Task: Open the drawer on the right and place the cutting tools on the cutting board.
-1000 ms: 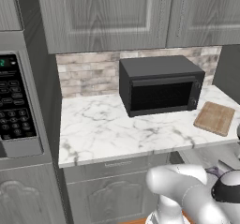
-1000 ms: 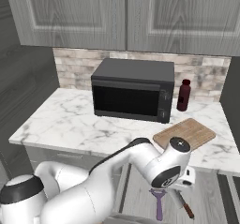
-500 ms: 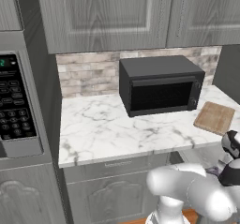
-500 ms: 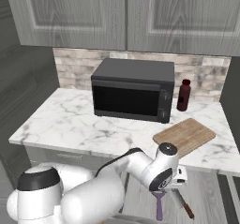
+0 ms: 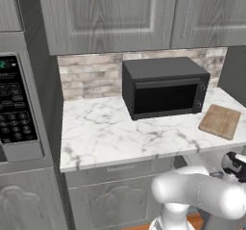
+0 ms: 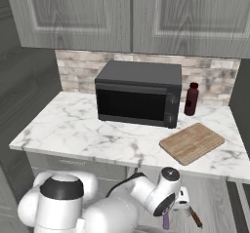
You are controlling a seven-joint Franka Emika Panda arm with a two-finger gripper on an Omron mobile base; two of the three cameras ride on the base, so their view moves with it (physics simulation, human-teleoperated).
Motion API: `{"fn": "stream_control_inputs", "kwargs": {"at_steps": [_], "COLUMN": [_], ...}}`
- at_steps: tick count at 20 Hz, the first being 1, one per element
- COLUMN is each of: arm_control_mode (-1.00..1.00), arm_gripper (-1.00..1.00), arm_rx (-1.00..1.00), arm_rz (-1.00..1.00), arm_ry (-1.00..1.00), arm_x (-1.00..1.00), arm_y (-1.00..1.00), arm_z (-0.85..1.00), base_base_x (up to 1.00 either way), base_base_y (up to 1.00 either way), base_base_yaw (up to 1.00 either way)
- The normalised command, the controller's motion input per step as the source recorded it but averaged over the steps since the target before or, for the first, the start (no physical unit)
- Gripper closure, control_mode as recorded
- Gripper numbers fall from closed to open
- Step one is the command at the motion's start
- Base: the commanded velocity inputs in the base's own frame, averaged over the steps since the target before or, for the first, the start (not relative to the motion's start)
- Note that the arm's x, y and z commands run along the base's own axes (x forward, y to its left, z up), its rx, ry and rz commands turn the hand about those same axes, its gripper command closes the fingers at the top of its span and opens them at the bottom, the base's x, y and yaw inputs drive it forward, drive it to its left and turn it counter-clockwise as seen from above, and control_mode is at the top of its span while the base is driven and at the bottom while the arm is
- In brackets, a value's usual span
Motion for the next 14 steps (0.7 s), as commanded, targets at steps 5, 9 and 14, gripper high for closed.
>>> {"fn": "stream_control_inputs", "kwargs": {"at_steps": [5,9,14], "arm_control_mode": [-1.00,-1.00,-1.00], "arm_gripper": [-1.00,-1.00,-1.00], "arm_rx": [0.17,0.08,0.00], "arm_rz": [0.00,0.00,0.00], "arm_ry": [0.00,0.00,0.00], "arm_x": [0.01,0.01,0.00], "arm_y": [-0.01,0.00,0.00], "arm_z": [-0.28,-0.32,-0.09], "base_base_x": [0.00,0.00,0.00], "base_base_y": [0.00,0.00,0.00], "base_base_yaw": [0.00,0.00,0.00]}}
